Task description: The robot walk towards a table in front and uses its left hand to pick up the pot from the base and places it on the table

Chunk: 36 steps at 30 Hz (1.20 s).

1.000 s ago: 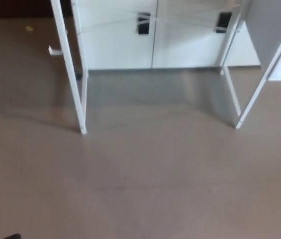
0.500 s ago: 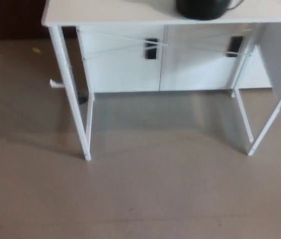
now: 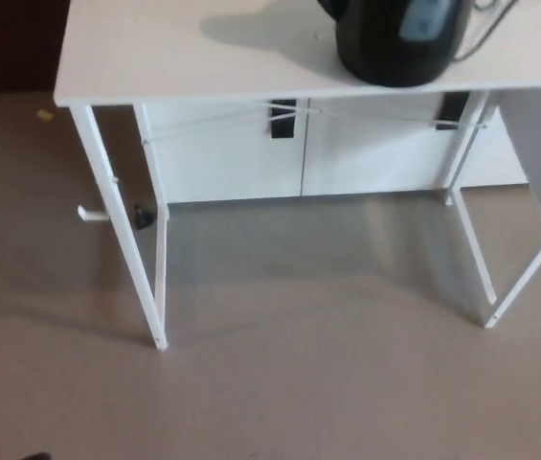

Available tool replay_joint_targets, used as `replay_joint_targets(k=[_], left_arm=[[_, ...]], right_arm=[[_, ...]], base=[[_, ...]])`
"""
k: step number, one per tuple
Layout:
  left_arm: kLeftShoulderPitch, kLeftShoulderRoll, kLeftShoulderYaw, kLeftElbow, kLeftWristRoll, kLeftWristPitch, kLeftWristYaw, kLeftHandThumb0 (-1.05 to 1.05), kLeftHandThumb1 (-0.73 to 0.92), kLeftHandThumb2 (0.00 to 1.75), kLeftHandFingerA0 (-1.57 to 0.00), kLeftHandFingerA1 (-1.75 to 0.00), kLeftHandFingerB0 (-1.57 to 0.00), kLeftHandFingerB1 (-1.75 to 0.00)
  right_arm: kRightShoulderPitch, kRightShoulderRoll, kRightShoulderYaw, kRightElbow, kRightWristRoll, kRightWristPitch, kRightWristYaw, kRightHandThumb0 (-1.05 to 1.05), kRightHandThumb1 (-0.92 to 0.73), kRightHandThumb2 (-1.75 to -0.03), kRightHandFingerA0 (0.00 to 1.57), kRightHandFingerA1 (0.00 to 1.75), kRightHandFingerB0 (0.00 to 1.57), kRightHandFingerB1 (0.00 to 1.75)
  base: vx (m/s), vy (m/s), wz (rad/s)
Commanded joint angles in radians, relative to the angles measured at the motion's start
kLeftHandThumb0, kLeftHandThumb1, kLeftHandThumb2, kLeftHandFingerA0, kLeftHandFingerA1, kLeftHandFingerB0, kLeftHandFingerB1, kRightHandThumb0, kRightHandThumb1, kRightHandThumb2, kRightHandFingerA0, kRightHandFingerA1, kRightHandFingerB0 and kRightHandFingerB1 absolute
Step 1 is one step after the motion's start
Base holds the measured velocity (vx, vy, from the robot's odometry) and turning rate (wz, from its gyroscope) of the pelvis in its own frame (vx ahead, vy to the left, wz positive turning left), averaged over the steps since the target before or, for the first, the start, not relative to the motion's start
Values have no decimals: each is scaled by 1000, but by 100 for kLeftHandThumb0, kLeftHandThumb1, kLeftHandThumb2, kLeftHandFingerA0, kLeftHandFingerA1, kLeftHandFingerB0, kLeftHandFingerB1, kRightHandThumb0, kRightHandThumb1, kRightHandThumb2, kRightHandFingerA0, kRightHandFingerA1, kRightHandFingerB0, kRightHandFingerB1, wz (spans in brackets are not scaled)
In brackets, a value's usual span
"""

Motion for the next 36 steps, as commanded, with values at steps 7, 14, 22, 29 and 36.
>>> replay_joint_targets(k=[7, 14, 22, 29, 36], left_arm=[[2, 11, -1, 3, 22, -25, 18, -23, 56, 56, -40, -45, -37, -38], [1, 13, -5, 1, 27, -25, 15, -24, 60, 57, -41, -46, -37, -39], [4, 17, -12, 5, 45, -27, 32, -24, 59, 57, -44, -46, -37, -39], [8, 18, -17, -1, 49, -32, 39, -23, 59, 57, -46, -46, -37, -39], [5, 24, -22, -1, 47, -32, 38, -23, 60, 57, -49, -47, -38, -39]], right_arm=[[1, -11, -1, 0, -9, 2, -10, 5, -92, -129, 9, 54, 7, 53], [-4, -12, -3, 16, -6, -13, -3, 5, -92, -129, 10, 54, 7, 54], [-2, -14, 7, 16, -19, -13, -15, 5, -92, -129, 10, 54, 8, 53], [3, -11, 8, 6, -19, -4, -22, 6, -92, -129, 10, 54, 7, 53], [-8, -11, 8, 30, -15, -22, -17, 6, -92, -129, 10, 54, 7, 53]], base=[[188, 93, 8], [187, -116, 5], [119, -157, -4], [115, 62, -6], [89, 19, 9]])
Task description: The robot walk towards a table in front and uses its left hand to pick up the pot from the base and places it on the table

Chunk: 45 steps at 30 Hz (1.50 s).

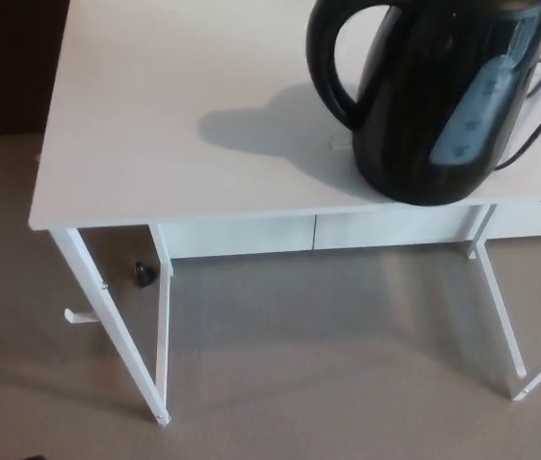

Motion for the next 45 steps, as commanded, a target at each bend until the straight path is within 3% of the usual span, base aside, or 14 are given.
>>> replay_joint_targets(k=[1, 16, 17, 18, 24, 25, 26, 33, 34, 39, 40, 43, 44, 45], left_arm=[[2, 12, -3, 1, 16, -15, 10, -23, 59, 57, -50, -47, -38, -39], [-3, 11, 5, 12, 4, -13, 5, -23, 60, 57, -44, -46, -37, -38], [-4, 11, 16, 14, -8, -9, 5, -19, 40, 87, -23, -56, -15, -50], [-8, 10, 44, 17, -33, 0, 16, -26, 55, 62, -23, -44, -21, -37], [-35, 13, 185, 47, -99, 3, 102, -25, 59, 57, -14, -50, -4, -28], [-61, 57, 265, 78, -133, 20, 171, -24, 53, 58, -29, -76, -9, -24], [-78, 83, 316, 103, -147, 22, 197, -22, 52, 59, -21, -60, -7, -22], [-114, 278, 501, 20, -179, 16, 227, -33, 50, 70, -5, -45, -5, -17], [-124, 295, 517, -11, -186, 34, 225, -31, 58, 57, -5, -32, -4, -25], [-161, 329, 560, -182, -203, 64, 233, -32, 50, 67, -7, -40, -7, -17], [-158, 323, 559, -259, -206, 93, 245, -33, 53, 66, -8, -29, -8, -20], [-154, 302, 552, -433, -213, 158, 275, -33, 53, 67, -7, -29, -8, -21], [-150, 291, 541, -495, -214, 184, 282, -31, 60, 58, -4, -33, -4, -25], [-143, 281, 532, -542, -211, 205, 290, -32, 62, 58, -3, -35, -4, -25]], right_arm=[[-4, -9, -9, 22, 2, -13, -3, 6, -92, -129, 10, 55, 7, 53], [-10, -7, -5, 28, -1, -16, -8, 7, -92, -129, 11, 55, 7, 53], [-9, -4, -3, 21, -3, -9, -11, 6, -92, -129, 10, 54, 7, 53], [-7, -2, 4, 14, -11, -5, -18, 6, -92, -129, 11, 54, 8, 53], [-5, -11, 7, 28, -17, -22, -20, 6, -92, -129, 11, 54, 8, 54], [-7, -11, 3, 23, -9, -17, -13, 7, -92, -130, 11, 55, 8, 54], [-9, -13, 2, 18, -8, -13, -11, 7, -92, -129, 12, 55, 8, 54], [-29, -18, 8, 15, -20, 0, -18, 8, -92, -129, 11, 55, 8, 53], [-28, -17, 11, 16, -24, -6, -23, 7, -91, -128, 12, 55, 9, 54], [-23, -12, 15, 10, -22, -3, -29, 7, -91, -129, 12, 55, 9, 54], [-21, -13, 15, 10, -24, -5, -32, 12, -92, -80, 12, 46, 2, 32], [-29, -15, 13, 21, -24, -10, -34, 12, -92, -80, 12, 46, 2, 33], [-29, -15, 12, 23, -22, -15, -32, 13, -92, -80, 12, 47, 2, 31], [-29, -15, 11, 24, -20, -16, -31, 7, -91, -128, 13, 55, 9, 54]], base=[[0, 0, 0], [0, 0, 0], [0, 0, 0], [30, -9, 13], [20, -1, 2], [0, 0, 0], [-6, -137, 6], [67, -214, 7], [286, 99, 15], [120, -141, 7], [0, 0, 0], [85, 6, -7], [86, 82, -10], [89, 128, -15]])
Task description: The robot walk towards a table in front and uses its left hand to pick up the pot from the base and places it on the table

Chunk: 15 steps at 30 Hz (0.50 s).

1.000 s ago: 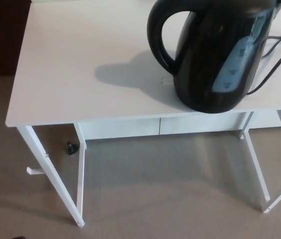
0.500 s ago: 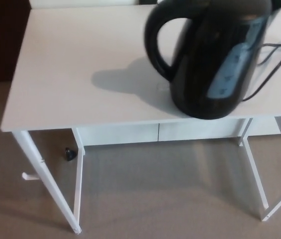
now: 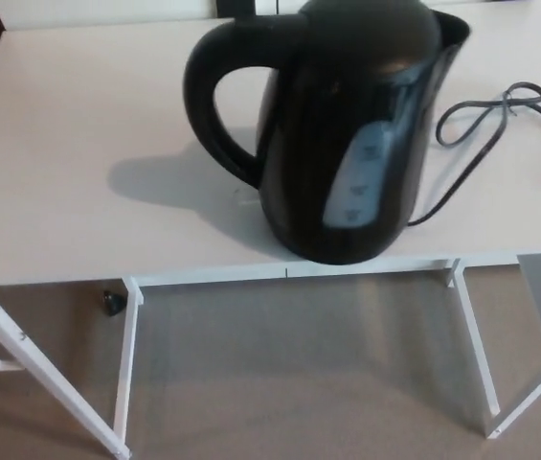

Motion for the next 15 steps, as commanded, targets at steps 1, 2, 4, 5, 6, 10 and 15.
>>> replay_joint_targets(k=[1, 2, 4, 5, 6, 10, 15], left_arm=[[18, -23, -14, -262, -35, 169, 74, -32, 62, 58, -3, -35, -4, -25], [24, -34, -19, -286, -36, 179, 77, -36, 63, 60, 0, -35, -2, -24], [36, -64, -26, -315, -38, 184, 76, -39, 60, 64, 0, -34, -2, -22], [41, -73, -30, -324, -37, 189, 75, -39, 61, 66, 0, -30, 0, -25], [46, -79, -32, -339, -36, 203, 77, -39, 61, 66, 0, -30, 0, -25], [65, -97, -40, -364, -23, 217, 75, -43, 57, 76, 0, -23, 0, -20], [67, -110, -48, -380, -34, 196, 43, -52, 52, 93, 0, -18, 0, -5]], right_arm=[[2, 2, -1, 11, -3, -9, -8, 7, -91, -128, 13, 55, 9, 54], [1, 3, -3, 11, -2, -7, -7, 6, -91, -128, 12, 55, 8, 54], [1, 5, -6, 11, 5, -3, 0, 6, -92, -129, 11, 55, 8, 53], [0, 5, -6, 12, 5, -3, 1, 6, -92, -129, 12, 55, 8, 53], [-2, 5, -7, 14, 3, -4, 0, 6, -92, -129, 12, 55, 8, 53], [-8, 7, -13, 22, 10, -5, 1, 6, -92, -129, 11, 55, 8, 53], [-10, 8, -17, 28, 7, -2, -1, 6, -92, -129, 12, 55, 8, 54]], base=[[94, 145, -20], [88, 179, -31], [120, 221, -40], [114, 261, 7], [112, 257, 5], [83, 147, 11], [94, -35, 5]])
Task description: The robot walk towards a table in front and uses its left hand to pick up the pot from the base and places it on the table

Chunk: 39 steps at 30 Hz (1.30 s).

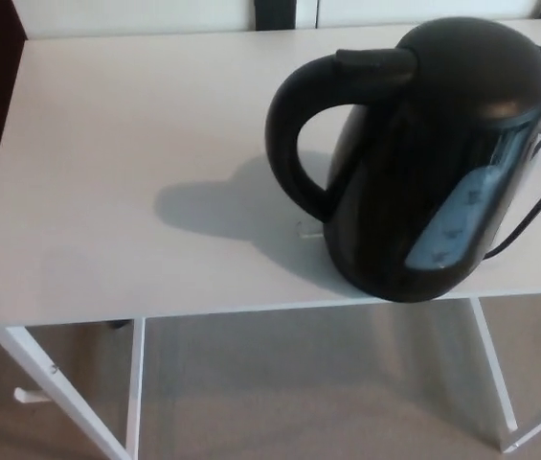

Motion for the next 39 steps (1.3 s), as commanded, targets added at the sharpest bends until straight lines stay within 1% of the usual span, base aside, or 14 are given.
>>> replay_joint_targets(k=[1, 3, 9, 10, 11, 14, 19, 20, 21, 22, 35, 36, 38, 39], left_arm=[[8, -14, -6, -24, -28, 23, -18, -52, 52, 93, 0, -18, 0, -5], [-5, -32, -14, -77, -74, 24, -51, -54, 55, 81, 0, -7, 0, -6], [-10, -74, -117, -229, -95, 14, -114, -85, 41, 92, 0, -45, 0, -36], [-10, -76, -135, -246, -95, 19, -122, -41, 6, 78, 0, -55, -2, -55], [-15, -76, -171, -275, -90, 33, -133, -78, 39, 91, 0, -36, 0, -32], [-40, -78, -265, -318, -88, 55, -168, -77, 40, 67, 0, -29, 0, -2], [-141, -75, -389, -265, -79, 69, -219, -81, 39, 53, 0, -39, 0, -25], [-170, -79, -421, -248, -66, 70, -225, -81, 25, 70, -1, -49, -1, -35], [-196, -84, -452, -231, -49, 70, -228, -81, 25, 70, -1, -49, -1, -35], [-223, -92, -483, -214, -34, 74, -226, -91, 31, 68, 0, -53, -6, -41], [-417, -176, -703, -17, 99, 88, -185, -76, 31, 52, -5, -68, -7, -56], [-424, -181, -709, -11, 105, 90, -183, -76, 31, 53, -7, -67, -9, -51], [-437, -190, -720, -2, 116, 91, -181, -75, 32, 52, -7, -65, -10, -49], [-440, -192, -721, 1, 119, 89, -181, -75, 32, 52, -7, -65, -10, -49]], right_arm=[[6, -8, -12, 15, 7, 0, -3, 6, -92, -129, 12, 55, 8, 54], [8, -6, -12, 15, 10, -4, 2, 7, -92, -129, 12, 55, 8, 54], [0, -5, -11, 35, 6, -15, 2, 7, -92, -129, 12, 55, 8, 54], [1, -4, -11, 37, 8, -16, 3, 7, -92, -129, 12, 55, 8, 54], [0, -4, -11, 40, 8, -18, 3, 7, -92, -129, 12, 55, 9, 54], [4, -7, -9, 39, 5, -26, 5, 8, -92, -129, 13, 56, 9, 54], [-4, -2, 1, 49, -8, -30, -8, 7, -91, -128, 14, 56, 9, 54], [-3, 0, 1, 45, -8, -25, -11, 13, -92, -78, 13, 46, 3, 28], [-1, 2, 2, 40, -8, -21, -13, 13, -92, -78, 13, 46, 3, 28], [-2, 3, 1, 39, -4, -22, -9, 7, -91, -128, 13, 55, 9, 54], [-11, 9, 8, 60, -11, -34, -12, 8, -91, -128, 13, 55, 8, 54], [-9, 10, 9, 57, -12, -34, -15, 15, -92, -78, 12, 46, 4, 28], [-8, 12, 9, 52, -11, -36, -16, 8, -91, -128, 13, 56, 9, 54], [-8, 11, 9, 52, -10, -38, -16, 8, -91, -128, 13, 56, 9, 54]], base=[[0, 0, 0], [0, 0, 0], [0, 0, 0], [0, 0, 0], [0, 0, 0], [0, 0, 0], [0, 0, 0], [0, 0, 0], [0, 0, 0], [0, 0, 0], [0, 0, 0], [0, 0, 0], [0, 0, 0], [0, 0, 0]])
